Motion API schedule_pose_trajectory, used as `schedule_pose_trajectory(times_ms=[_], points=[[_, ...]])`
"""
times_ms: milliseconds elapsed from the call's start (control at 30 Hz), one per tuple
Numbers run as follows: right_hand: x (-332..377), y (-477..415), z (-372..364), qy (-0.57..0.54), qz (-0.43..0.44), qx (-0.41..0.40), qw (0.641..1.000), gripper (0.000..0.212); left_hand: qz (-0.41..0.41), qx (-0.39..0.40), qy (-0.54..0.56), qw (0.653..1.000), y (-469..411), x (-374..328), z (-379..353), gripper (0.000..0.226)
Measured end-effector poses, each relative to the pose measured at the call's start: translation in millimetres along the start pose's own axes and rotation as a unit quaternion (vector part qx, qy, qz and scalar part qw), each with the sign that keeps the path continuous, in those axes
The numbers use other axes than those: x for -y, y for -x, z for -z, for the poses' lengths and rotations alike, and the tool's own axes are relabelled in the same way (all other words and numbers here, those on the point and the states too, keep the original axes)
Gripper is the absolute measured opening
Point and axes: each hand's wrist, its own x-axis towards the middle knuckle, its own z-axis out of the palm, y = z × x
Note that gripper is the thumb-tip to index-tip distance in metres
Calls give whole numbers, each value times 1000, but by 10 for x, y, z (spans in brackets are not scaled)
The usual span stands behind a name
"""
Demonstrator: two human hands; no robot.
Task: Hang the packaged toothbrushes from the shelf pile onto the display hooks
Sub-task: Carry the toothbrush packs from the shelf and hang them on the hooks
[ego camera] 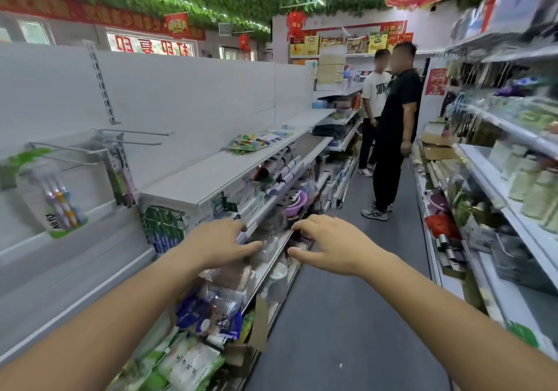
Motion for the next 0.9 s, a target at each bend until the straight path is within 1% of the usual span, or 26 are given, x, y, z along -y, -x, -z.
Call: schedule_pose_trajectory(times_ms=[100,233,333,533,567,667,733,833,900], points=[[-483,-187,6,-3,-7,19,1000,69,8,2,-2,1000,-498,-120,5,82],[-1067,-507,62,-1,-8,21,1000,68,24,5,-4,1000,-1073,-245,15,81],[-1360,-766,27,-7,-4,25,1000,67,37,15,-2,999,-1419,-288,-11,84],[-1827,-1543,-94,-9,4,27,1000,65,59,11,-13,998,-2211,-173,-102,80],[-1905,-1710,-113,-5,5,28,1000,65,63,11,-16,998,-2377,-124,-113,83],[-2165,-2257,-174,4,9,22,1000,65,59,-18,-9,998,-2906,44,-120,102],[-2331,-2629,-190,9,7,28,1000,67,64,-18,0,998,-3257,165,-111,97],[-2573,-3159,-204,9,0,34,999,70,74,-22,-12,997,-3752,304,-70,73],[-2741,-3486,-209,1,0,30,1000,72,78,-34,-8,996,-4063,390,-62,70]])
